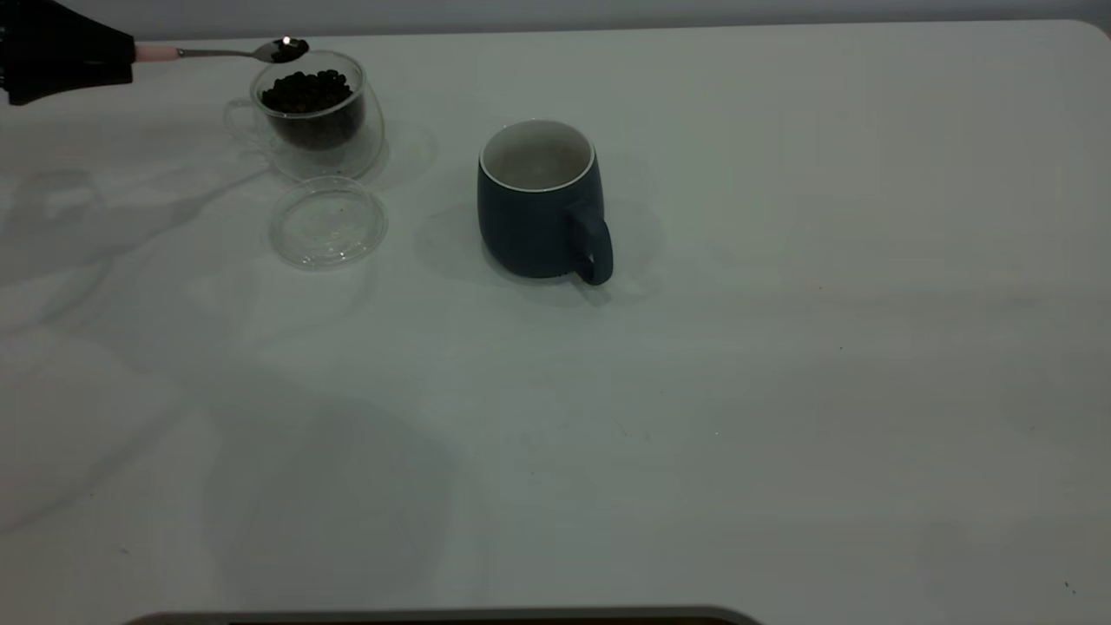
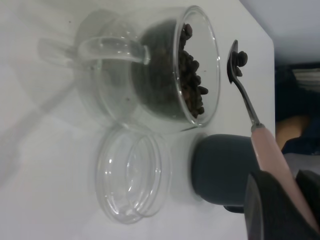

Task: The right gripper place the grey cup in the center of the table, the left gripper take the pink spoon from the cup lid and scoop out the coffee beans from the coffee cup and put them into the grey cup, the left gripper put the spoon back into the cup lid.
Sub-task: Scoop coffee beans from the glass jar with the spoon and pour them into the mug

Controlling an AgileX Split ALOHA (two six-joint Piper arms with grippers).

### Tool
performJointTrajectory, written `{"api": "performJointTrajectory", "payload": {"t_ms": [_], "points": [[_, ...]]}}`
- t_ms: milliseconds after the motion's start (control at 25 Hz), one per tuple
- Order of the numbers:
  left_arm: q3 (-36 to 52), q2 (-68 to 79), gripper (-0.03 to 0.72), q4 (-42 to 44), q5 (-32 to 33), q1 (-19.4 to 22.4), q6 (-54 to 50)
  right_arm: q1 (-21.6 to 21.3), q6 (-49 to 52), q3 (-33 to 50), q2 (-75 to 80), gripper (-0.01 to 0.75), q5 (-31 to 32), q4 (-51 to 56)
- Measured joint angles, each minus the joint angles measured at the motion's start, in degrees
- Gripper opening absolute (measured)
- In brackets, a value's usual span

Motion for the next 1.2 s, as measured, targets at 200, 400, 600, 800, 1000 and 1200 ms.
{"api": "performJointTrajectory", "payload": {"t_ms": [200, 400, 600, 800, 1000, 1200], "points": [[0.0, 0.0, 0.127, 0.0, -0.6, 0.2, 0.0, 0.0, 0.0, 0.0, 0.0, 0.590, 0.0, 0.0], [0.0, 0.0, 0.127, 0.1, 0.0, 0.2, -0.1, 0.0, 0.0, 0.0, 0.0, 0.590, 0.0, 0.0], [0.0, 0.0, 0.127, 0.1, 2.0, 0.2, -0.2, 0.0, 0.0, 0.0, 0.0, 0.590, 0.0, 0.0], [0.0, 0.0, 0.127, 0.1, 4.8, 0.2, -0.5, 0.0, 0.0, 0.0, 0.0, 0.590, 0.0, 0.0], [0.0, 0.0, 0.127, 0.1, 5.9, 0.2, -1.7, 0.0, 0.0, 0.0, 0.0, 0.590, 0.0, 0.0], [0.0, 0.0, 0.127, 0.1, 5.9, 0.2, -3.0, 0.0, 0.0, 0.0, 0.0, 0.590, 0.0, 0.0]]}}
